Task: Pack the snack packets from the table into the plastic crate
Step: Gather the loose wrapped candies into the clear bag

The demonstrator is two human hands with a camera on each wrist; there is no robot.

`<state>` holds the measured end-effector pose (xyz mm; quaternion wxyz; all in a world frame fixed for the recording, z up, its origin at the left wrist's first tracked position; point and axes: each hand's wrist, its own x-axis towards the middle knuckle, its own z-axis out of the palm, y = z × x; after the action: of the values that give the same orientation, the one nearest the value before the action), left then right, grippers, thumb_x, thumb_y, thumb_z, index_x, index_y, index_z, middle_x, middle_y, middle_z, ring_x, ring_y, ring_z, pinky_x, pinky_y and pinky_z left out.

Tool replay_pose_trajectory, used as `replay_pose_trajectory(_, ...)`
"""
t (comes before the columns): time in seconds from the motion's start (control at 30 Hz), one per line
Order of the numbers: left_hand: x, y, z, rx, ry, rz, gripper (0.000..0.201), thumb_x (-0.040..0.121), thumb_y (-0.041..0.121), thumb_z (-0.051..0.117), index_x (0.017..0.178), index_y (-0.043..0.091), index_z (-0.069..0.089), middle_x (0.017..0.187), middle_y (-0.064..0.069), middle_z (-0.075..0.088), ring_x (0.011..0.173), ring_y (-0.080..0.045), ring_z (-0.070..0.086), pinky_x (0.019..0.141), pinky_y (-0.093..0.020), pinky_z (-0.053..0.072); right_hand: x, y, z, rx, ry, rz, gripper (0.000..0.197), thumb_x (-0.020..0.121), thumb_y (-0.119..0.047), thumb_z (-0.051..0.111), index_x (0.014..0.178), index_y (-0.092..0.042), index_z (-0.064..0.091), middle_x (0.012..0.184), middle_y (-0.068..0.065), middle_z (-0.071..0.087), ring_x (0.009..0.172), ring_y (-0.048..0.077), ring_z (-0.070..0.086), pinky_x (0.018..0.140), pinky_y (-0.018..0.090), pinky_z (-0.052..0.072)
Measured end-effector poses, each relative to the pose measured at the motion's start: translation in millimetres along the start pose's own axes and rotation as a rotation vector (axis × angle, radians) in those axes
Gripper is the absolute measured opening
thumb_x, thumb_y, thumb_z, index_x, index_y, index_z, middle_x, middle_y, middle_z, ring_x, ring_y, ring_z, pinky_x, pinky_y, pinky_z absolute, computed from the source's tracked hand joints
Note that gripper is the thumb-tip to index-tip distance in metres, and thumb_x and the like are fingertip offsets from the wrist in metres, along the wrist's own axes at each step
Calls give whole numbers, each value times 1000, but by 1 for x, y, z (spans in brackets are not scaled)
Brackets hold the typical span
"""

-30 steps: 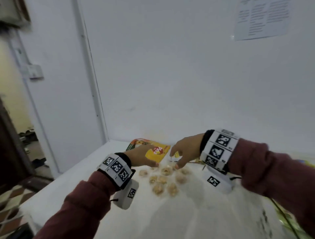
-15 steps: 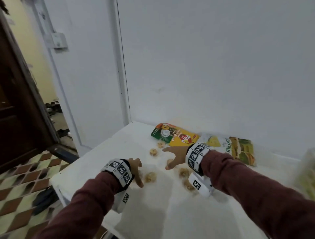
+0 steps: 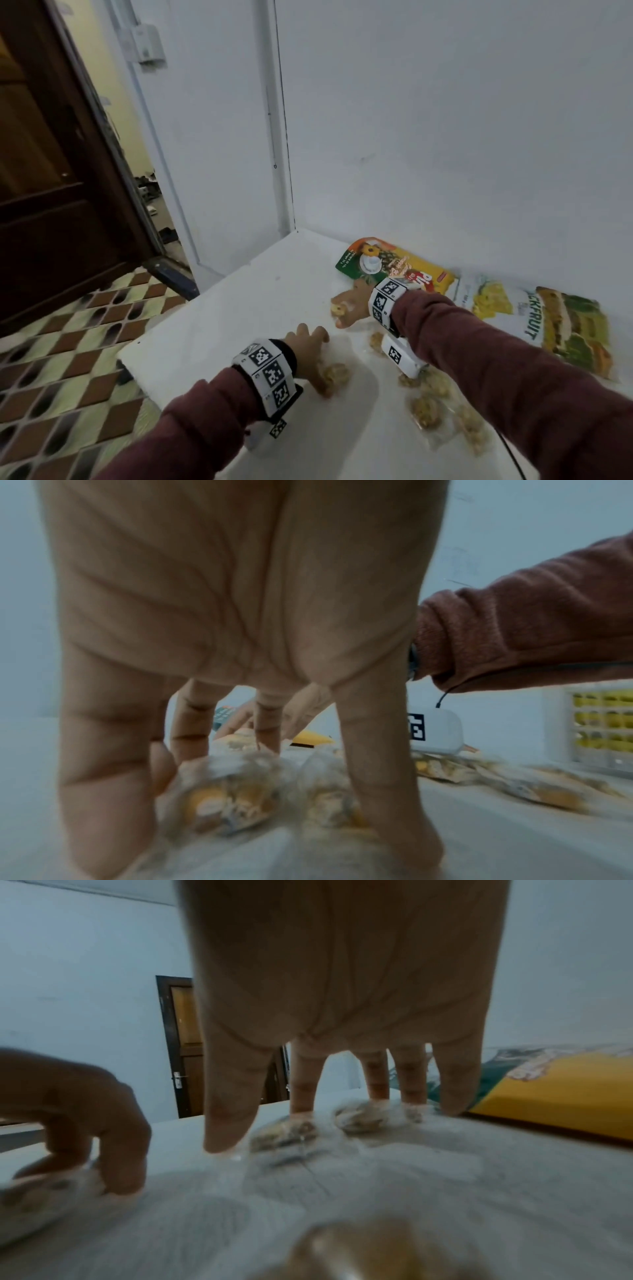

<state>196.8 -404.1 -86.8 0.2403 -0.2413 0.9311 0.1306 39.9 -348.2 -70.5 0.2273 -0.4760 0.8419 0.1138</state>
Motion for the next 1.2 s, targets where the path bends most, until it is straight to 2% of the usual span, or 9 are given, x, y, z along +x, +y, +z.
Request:
replay_pose_trajectory(0.1,1,5,0,35,0,35,87,69,36,78,138,26,25,134,-8,33,123,-29,40,95,-43,41,5,-6,1,1,6,-69,63,85,-46,59,141,-32,34,130,14,32,129,36,33,106,39,31)
replay_pose_trajectory(0.17,1,11,1,74,4,64,88,71,33,77,140,25,24,135,-10,33,123,-30,38,95,-44,42,4,-8,3,-8,7,-117,54,85,-38,62,135,-30,43,116,10,36,120,31,42,100,35,38)
replay_pose_trajectory(0.43,3,50,4,267,-11,320,87,79,28,71,145,13,15,131,-14,29,120,-35,36,90,-48,44,-42,30,21,37,-86,-97,44,87,-20,61,129,-14,51,130,13,47,122,26,45,105,41,38)
replay_pose_trajectory(0.53,4,70,6,344,1,470,91,80,25,70,147,12,9,132,-17,28,120,-38,36,92,-50,43,-70,44,32,80,-78,-18,47,86,-16,60,132,-17,49,138,10,40,124,25,43,105,39,37)
replay_pose_trajectory(0.67,8,92,13,394,-4,636,82,77,30,72,139,11,22,137,-16,24,121,-38,35,97,-48,41,-100,55,52,70,5,94,47,87,-22,59,133,-20,49,141,7,42,129,24,41,106,38,36)
replay_pose_trajectory(0.77,9,100,15,318,-10,747,75,77,26,72,133,9,26,134,-15,25,120,-36,36,89,-46,41,-119,64,71,36,33,159,49,91,-32,53,138,-28,40,147,5,34,138,22,29,114,38,22)
replay_pose_trajectory(0.9,9,110,11,301,-62,855,93,73,26,77,141,12,14,143,-13,15,128,-37,31,99,-49,40,-151,77,86,229,90,325,61,92,-41,50,145,-39,20,157,-6,8,146,18,6,115,44,3)
replay_pose_trajectory(1.03,19,112,-2,278,-106,870,110,70,35,79,147,27,1,149,-8,0,138,-34,15,110,-49,30,-177,92,77,511,291,378,68,92,-31,55,146,-32,15,157,-3,7,145,13,7,115,31,11)
replay_pose_trajectory(1.2,33,115,4,415,-180,866,124,70,50,74,144,29,-24,152,-7,-28,142,-31,-20,118,-50,3,-168,106,73,560,196,577,72,90,-46,52,148,-30,12,158,2,-1,146,21,-1,117,43,9)
